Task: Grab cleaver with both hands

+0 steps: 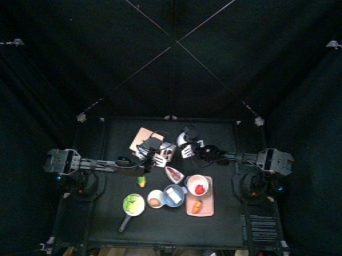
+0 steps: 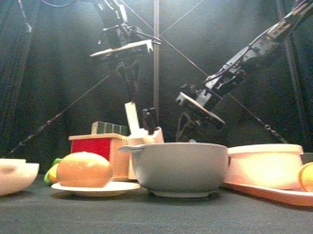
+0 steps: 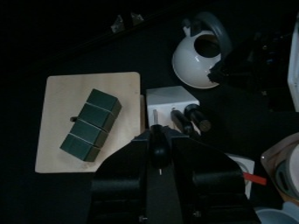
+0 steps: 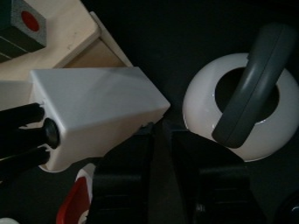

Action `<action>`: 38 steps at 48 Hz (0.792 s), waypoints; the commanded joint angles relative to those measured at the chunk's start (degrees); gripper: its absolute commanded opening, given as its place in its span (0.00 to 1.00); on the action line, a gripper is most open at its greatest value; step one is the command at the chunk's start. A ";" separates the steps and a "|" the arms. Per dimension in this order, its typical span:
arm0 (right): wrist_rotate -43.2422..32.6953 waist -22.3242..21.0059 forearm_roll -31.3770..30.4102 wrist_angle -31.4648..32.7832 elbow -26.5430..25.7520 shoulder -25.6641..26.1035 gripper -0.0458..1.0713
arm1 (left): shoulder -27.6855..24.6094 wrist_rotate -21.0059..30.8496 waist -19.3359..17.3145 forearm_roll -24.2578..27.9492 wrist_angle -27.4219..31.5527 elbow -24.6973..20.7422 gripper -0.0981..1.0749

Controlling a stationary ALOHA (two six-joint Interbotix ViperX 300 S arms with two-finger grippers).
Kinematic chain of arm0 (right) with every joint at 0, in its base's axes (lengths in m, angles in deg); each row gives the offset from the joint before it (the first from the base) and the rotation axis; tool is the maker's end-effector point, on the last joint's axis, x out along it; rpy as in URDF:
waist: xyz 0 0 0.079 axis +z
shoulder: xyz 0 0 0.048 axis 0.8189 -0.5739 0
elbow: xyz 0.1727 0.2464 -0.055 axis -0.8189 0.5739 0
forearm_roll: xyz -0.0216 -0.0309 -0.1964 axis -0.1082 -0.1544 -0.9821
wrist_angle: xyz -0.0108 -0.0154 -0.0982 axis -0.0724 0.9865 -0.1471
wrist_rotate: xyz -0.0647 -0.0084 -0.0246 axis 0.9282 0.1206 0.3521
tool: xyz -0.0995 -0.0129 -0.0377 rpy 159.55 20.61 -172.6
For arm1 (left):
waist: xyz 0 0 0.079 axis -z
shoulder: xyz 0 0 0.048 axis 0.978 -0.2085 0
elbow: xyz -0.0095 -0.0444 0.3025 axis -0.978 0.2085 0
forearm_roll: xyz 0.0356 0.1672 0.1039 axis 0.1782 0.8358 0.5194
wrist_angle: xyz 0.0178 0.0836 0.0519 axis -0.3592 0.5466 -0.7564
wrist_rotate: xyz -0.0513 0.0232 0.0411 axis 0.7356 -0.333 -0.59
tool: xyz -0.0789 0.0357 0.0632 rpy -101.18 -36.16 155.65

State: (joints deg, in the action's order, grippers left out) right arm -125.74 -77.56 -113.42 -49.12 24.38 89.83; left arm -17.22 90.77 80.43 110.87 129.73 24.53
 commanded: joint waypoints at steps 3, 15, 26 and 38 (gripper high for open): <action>0.09 -0.09 -0.18 -0.18 -0.35 1.32 0.57 | 3.60 -0.62 1.32 1.23 2.29 -1.14 0.56; 0.09 -0.09 -0.18 -0.18 -0.09 1.76 0.57 | 6.86 -4.66 5.54 2.20 5.19 -1.05 0.56; 0.09 0.00 -0.26 -0.18 0.00 1.76 0.57 | 8.70 -4.83 8.00 2.99 5.19 0.00 0.56; 0.18 0.35 -0.26 -0.18 0.97 3.69 0.57 | 10.46 -5.19 11.51 6.24 4.22 1.67 0.56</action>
State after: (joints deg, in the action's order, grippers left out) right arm -125.74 -77.39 -113.51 -49.12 25.52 90.45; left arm -8.43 85.67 90.36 115.00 134.39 26.37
